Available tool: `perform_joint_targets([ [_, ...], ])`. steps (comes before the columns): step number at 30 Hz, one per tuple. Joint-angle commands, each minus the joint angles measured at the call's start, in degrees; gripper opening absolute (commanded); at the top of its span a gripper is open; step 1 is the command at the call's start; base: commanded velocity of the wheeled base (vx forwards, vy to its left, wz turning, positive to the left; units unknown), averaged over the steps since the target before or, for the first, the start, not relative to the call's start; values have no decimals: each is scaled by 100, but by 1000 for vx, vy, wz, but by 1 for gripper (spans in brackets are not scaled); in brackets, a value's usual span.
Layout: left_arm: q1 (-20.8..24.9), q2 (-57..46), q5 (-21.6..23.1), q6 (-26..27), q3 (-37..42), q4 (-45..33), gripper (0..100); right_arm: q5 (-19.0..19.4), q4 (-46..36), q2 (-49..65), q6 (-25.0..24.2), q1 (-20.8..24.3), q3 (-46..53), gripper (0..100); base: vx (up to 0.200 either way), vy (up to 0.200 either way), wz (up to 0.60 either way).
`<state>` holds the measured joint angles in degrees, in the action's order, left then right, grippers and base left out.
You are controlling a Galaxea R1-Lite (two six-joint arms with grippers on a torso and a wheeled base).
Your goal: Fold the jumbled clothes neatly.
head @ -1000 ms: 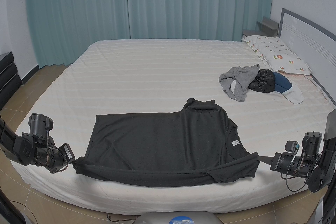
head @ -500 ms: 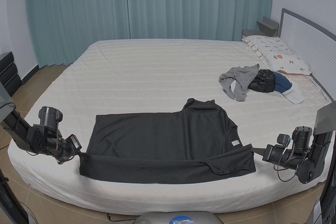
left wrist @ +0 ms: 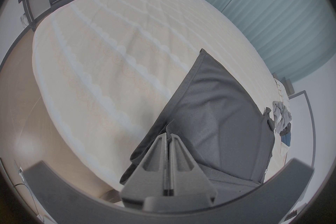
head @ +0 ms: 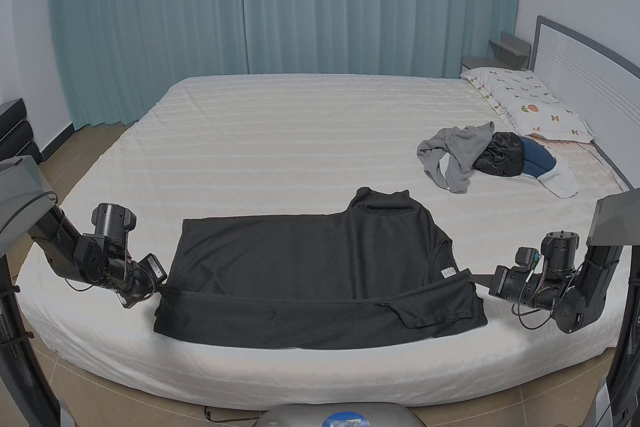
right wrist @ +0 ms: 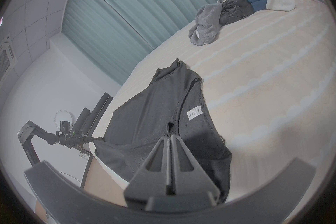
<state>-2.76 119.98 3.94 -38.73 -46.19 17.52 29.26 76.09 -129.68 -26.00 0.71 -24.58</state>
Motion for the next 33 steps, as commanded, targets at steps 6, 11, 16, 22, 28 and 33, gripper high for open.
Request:
perform_joint_targets([
  [6,3,676,-25,-117,-461,-3,0,10,-517,-224,-1,17,-636,0,0,0,0],
  [11,12,790,-16,-152,-567,32,0,1,-596,-400,-1,8,-786,0,0,0,0],
  [16,12,860,-16,-161,-654,50,100,1,-596,-488,-10,8,-829,0,0,0,0],
  [22,12,904,-16,-170,-690,24,100,19,-534,-505,-28,-18,-847,100,0,0,0],
  [28,-15,852,54,-293,-654,24,100,19,-508,4,-300,-27,-654,100,0,0,0],
  [33,-129,649,336,-662,-584,59,100,19,-534,699,-810,44,-214,100,0,0,0],
])
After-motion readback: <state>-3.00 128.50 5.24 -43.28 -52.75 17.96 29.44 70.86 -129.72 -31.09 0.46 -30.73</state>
